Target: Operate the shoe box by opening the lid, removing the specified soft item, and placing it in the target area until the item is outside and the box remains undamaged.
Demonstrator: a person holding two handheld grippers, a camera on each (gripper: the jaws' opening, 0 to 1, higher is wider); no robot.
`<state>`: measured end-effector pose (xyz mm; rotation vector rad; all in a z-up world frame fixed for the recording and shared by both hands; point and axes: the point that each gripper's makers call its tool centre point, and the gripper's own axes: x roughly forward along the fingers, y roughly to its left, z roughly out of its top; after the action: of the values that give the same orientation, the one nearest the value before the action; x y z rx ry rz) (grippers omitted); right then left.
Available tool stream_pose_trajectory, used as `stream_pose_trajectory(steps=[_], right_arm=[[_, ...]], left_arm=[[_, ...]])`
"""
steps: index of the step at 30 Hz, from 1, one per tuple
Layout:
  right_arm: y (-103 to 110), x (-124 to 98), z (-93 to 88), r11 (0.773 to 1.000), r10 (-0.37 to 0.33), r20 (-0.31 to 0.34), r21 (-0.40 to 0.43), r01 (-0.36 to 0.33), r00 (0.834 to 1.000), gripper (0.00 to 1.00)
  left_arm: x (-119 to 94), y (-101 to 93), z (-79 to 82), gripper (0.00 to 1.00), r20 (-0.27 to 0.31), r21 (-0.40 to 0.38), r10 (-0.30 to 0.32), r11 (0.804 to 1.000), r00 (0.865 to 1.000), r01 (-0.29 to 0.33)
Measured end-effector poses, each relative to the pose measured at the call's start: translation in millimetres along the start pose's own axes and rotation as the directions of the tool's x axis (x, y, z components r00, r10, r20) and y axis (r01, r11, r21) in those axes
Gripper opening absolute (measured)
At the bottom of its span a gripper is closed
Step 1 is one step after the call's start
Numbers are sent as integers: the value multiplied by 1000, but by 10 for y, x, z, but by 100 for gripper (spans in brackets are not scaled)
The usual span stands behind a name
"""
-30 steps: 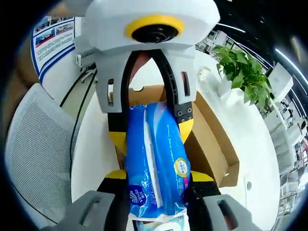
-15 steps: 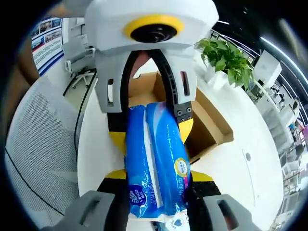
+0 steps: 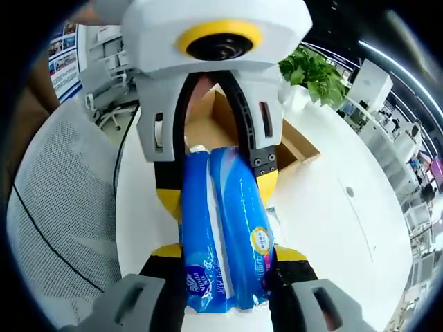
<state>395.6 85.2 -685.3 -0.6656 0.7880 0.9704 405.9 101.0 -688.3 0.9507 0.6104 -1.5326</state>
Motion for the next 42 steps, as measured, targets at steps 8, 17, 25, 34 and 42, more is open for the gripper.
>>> stream_pose_trajectory(steps=[8,17,25,34,42], right_arm=[[-138,-172,-229,1000,-17,-24,10,18,1000,43],[-304,-306,-472,1000,-14,-57,6,15,998,43],[-467,-399,-673,1000,-14,-82,-2,14,997,43],[-627,-437,-916,1000,-12,-122,-9,11,993,43],[-712,-467,-1010,1000,-11,-146,-17,8,989,44]], left_arm=[[170,69,306,46,26,16,-13,1000,1000,12],[331,132,564,46,44,13,-17,1000,999,16],[477,249,739,46,55,5,-11,1000,998,10],[698,355,911,47,68,-8,-2,1000,998,3],[781,385,1017,47,76,-22,-1,1000,997,2]])
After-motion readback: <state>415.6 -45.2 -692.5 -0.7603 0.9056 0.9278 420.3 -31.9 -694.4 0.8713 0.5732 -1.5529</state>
